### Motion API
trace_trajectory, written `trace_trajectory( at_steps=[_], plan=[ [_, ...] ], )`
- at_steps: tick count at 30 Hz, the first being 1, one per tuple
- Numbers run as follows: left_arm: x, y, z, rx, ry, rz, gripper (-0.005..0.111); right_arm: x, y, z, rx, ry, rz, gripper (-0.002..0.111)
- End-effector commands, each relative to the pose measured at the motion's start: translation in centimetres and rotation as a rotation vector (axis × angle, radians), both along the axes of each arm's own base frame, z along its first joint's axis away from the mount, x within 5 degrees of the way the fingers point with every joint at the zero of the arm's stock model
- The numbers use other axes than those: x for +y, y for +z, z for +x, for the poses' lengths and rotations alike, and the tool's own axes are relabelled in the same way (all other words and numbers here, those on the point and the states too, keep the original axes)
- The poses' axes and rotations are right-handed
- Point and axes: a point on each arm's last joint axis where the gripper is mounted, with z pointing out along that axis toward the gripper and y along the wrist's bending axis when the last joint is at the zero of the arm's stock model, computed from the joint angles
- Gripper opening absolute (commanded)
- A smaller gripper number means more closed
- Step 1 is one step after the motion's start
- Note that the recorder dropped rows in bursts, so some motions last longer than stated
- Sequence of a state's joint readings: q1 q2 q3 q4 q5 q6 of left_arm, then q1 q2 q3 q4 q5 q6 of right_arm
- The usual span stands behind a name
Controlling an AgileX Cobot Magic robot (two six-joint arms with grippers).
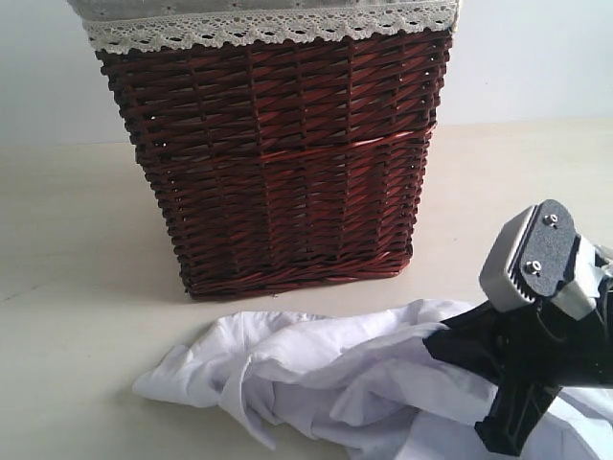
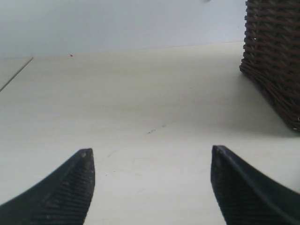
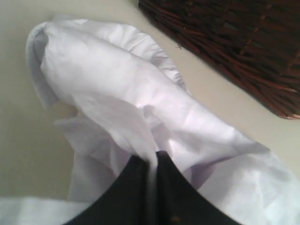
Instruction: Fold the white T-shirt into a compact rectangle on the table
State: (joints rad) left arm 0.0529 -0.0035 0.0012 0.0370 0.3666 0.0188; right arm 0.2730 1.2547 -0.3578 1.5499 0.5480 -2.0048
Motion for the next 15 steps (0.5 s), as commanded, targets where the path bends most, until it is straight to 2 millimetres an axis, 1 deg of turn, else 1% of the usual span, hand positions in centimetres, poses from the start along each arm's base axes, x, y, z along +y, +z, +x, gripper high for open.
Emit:
trace_trajectory(
  at_steps=[1, 4, 6, 8, 11, 15],
  plan=[
    [0.0, 0.1, 0.0, -0.004, -0.005, 0.000, 0.068, 0.1, 0.2, 0.2, -0.023, -0.018, 0.026, 0.000],
    [0.0, 0.1, 0.0, -0.004, -0.005, 0.000, 0.068, -0.1, 0.2, 0.6, -0.038, -0.065, 0.023, 0.000],
    [0.0, 0.1, 0.0, -0.004, -0.005, 0.000, 0.068, -0.5, 0.3, 1.1, -0.042, -0.137, 0.009, 0.000],
    [0.0, 0.1, 0.0, -0.004, -0.005, 0.000, 0.068, -1.2, 0.5, 1.8, -0.068, -0.207, -0.044, 0.000],
    [0.0, 0.1, 0.0, -0.004, -0.005, 0.000, 0.068, -2.9, 1.7, 3.3, -0.132, -0.342, -0.109, 0.000],
    [0.0, 0.1, 0.0, -0.004, -0.005, 0.000, 0.068, -5.6, 3.8, 4.8, -0.203, -0.483, -0.098, 0.000]
  ],
)
